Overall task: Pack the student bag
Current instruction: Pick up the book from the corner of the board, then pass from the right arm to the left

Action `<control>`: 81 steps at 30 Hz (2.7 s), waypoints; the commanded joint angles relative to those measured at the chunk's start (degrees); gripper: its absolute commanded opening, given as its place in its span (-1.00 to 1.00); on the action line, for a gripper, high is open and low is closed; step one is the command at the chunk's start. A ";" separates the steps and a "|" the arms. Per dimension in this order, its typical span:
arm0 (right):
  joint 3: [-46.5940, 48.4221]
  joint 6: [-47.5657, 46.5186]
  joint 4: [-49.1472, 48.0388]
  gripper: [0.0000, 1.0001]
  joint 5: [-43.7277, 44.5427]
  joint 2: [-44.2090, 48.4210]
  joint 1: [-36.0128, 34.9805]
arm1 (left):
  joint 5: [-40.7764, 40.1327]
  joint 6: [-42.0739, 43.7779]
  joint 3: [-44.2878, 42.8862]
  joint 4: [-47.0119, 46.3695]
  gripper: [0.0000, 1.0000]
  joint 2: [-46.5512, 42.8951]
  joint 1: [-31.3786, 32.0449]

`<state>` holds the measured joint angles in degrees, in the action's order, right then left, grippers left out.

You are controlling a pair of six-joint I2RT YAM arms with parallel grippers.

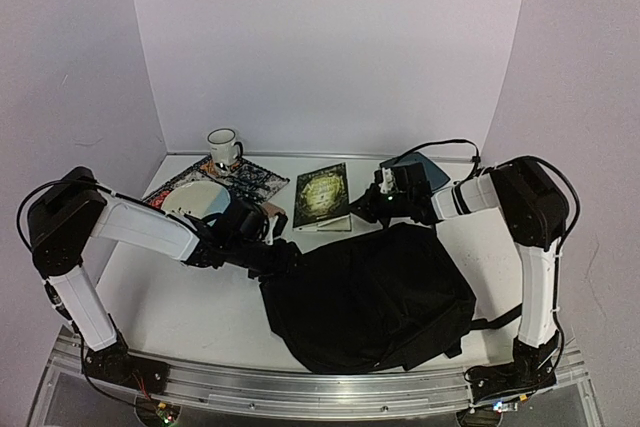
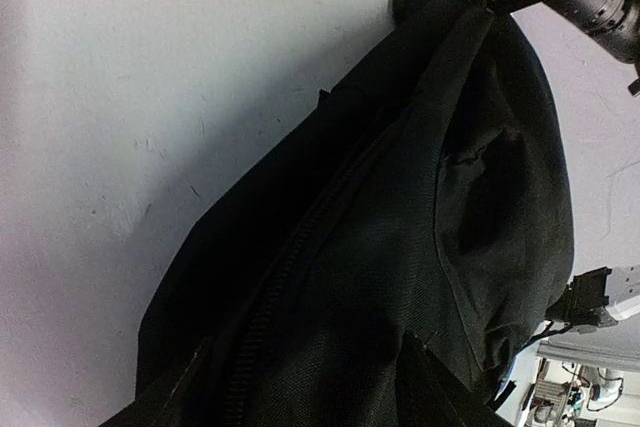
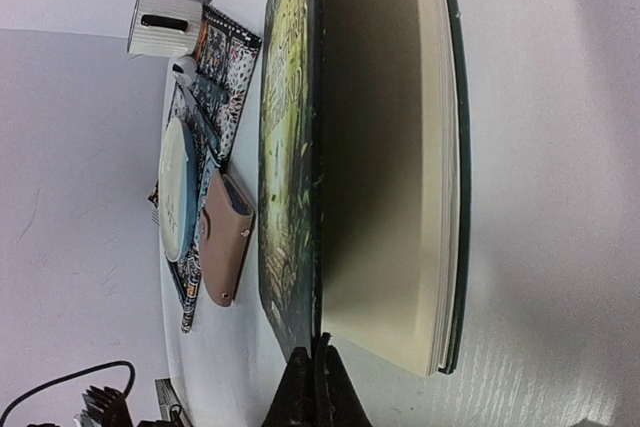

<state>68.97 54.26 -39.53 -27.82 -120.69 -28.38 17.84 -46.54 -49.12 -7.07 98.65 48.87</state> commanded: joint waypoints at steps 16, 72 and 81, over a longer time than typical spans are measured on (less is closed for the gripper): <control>-3.67 0.93 -2.83 -0.81 -1.84 5.30 -5.57 | -2.37 -0.78 4.71 -2.10 0.45 -11.91 -6.34; -8.76 20.87 -43.44 -1.00 -4.81 17.12 -9.93 | -1.68 -21.36 8.46 -31.48 0.92 -9.36 -12.65; -6.12 21.42 -45.12 -1.00 -3.30 14.63 -13.53 | 0.71 -25.17 10.55 -40.70 0.71 -10.14 -12.66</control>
<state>58.26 75.76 -67.40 -31.07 -108.11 -40.14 16.77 -69.43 -39.73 -38.99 90.37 36.27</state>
